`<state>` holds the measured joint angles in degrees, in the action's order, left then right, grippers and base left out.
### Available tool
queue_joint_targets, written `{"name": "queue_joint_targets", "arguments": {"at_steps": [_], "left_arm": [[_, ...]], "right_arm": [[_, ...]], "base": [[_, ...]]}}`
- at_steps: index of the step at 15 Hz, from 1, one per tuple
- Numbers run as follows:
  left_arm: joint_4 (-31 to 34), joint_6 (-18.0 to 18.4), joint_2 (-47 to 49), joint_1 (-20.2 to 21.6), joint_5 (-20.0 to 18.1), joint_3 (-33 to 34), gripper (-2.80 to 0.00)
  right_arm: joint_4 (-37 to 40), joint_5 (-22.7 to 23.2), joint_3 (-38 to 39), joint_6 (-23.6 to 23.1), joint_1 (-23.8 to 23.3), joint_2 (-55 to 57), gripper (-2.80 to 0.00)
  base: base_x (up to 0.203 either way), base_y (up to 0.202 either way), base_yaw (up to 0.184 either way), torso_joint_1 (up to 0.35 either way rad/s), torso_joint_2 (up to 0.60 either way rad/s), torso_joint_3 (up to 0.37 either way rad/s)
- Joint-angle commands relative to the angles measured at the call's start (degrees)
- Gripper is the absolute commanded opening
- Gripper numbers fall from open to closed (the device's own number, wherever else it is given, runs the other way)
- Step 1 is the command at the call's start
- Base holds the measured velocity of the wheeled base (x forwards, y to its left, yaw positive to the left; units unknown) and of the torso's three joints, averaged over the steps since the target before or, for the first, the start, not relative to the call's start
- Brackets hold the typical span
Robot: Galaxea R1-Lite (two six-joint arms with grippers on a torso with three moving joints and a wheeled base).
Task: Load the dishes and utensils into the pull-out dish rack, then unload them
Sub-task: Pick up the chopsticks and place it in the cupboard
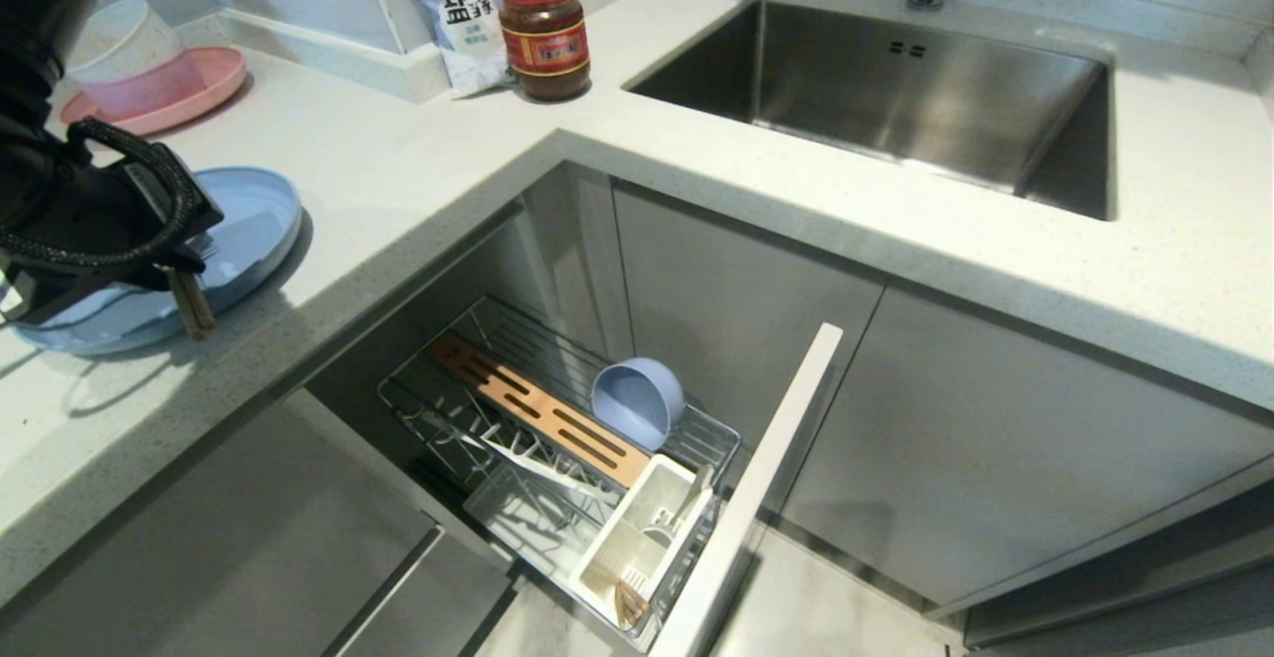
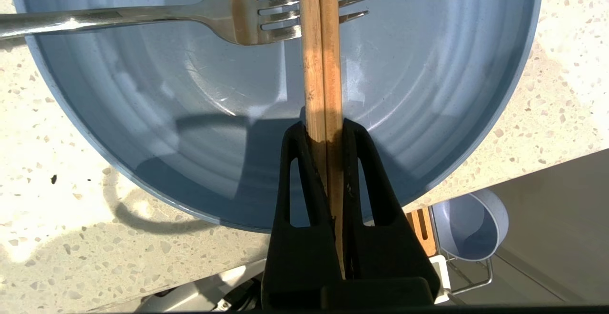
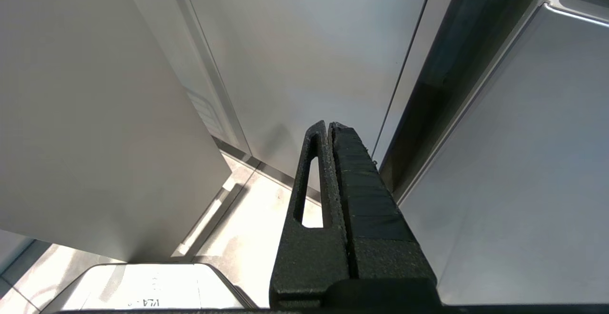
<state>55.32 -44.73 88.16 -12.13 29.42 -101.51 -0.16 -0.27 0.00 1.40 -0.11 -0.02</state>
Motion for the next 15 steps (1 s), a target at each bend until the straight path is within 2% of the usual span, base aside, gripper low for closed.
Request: {"name": "queue_joint_targets", "arguments": {"at_steps": [1,9,13,15], "left_arm": [[0.31,-0.27,-0.35,0.09,0.20,-0.29,-2.80],[0.24,-0.18,-8.19,-0.06,-0.11,-4.12,-2.80],[-2.70,-0.23,-10.82,-1.32,-5.30,-4.58,-2.80],[-2.92,-0.34,-12.22,-3.74,-10.78,-3.96,-2.80]], "right_arm": [[-0.02,0.00,0.09,0.00,-0.06,-0.24,-2.80],[-0.02,0.00,0.09,0.00,-0.03,-0.24,-2.80],[-0.02,0.00,0.09,0.00,-0.07,-0.24,-2.80],[-0.02,0.00,0.09,0.00,-0.02,-0.24,-2.80]], "base": [[0.000,0.000,0.000,0.000,0.00,0.000],[0.000,0.000,0.000,0.000,0.00,0.000],[0.000,0.000,0.000,0.000,0.00,0.000],[0.000,0.000,0.000,0.000,0.00,0.000]]}}
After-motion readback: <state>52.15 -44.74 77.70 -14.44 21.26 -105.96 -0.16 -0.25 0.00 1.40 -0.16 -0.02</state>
